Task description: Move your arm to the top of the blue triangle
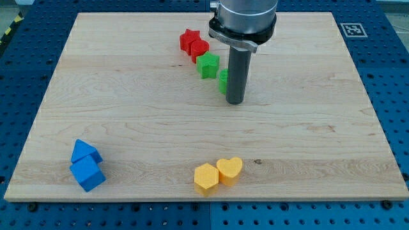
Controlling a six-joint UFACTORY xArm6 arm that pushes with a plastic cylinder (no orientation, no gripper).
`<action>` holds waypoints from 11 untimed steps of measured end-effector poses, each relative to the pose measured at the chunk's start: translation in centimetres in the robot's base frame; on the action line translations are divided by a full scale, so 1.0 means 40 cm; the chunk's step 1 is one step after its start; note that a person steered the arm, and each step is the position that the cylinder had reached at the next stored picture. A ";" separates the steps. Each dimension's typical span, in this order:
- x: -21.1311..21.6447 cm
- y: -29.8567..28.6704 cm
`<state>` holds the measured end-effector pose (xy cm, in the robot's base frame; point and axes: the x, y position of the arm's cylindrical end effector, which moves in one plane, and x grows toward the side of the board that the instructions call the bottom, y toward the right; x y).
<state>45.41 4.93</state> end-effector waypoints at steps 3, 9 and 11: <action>0.009 0.110; 0.037 0.074; 0.045 -0.203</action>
